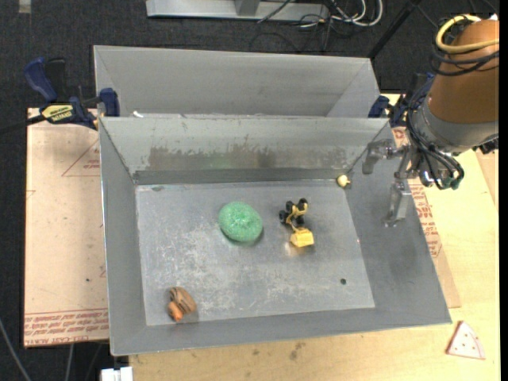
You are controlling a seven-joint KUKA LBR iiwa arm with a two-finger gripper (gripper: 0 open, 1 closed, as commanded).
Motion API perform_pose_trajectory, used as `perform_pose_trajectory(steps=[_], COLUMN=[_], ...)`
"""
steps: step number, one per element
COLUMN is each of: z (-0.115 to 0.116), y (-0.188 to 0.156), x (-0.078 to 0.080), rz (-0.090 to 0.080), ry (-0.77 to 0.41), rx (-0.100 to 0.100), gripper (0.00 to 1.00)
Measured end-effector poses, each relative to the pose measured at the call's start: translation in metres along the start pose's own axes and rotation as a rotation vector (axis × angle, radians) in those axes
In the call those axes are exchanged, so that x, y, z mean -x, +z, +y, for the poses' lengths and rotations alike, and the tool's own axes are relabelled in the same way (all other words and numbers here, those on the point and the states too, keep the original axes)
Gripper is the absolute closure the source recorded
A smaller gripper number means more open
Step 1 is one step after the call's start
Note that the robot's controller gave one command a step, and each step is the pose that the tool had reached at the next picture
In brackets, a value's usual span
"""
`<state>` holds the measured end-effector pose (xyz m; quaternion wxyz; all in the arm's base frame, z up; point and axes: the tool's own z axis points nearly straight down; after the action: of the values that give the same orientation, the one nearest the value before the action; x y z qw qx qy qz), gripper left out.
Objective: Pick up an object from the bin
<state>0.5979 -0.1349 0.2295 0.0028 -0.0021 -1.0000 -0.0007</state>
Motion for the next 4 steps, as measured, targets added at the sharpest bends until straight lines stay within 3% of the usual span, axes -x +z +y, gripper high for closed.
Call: perform_pose_trajectory(steps=[1,2,3,4], z=[0.001,0.022,0.041,0.05], y=[-0.005,0.029,0.068,0.119], x=[0.001,0.016,0.02,-0.005], rz=[-0.007,-0.016,-0.007,-0.01], ry=[-0.003,-0.05,-0.014,-0.021], rx=[-0.001,-0.005,0.001,-0.001], gripper=[0.0,0.0,0.0,0.0])
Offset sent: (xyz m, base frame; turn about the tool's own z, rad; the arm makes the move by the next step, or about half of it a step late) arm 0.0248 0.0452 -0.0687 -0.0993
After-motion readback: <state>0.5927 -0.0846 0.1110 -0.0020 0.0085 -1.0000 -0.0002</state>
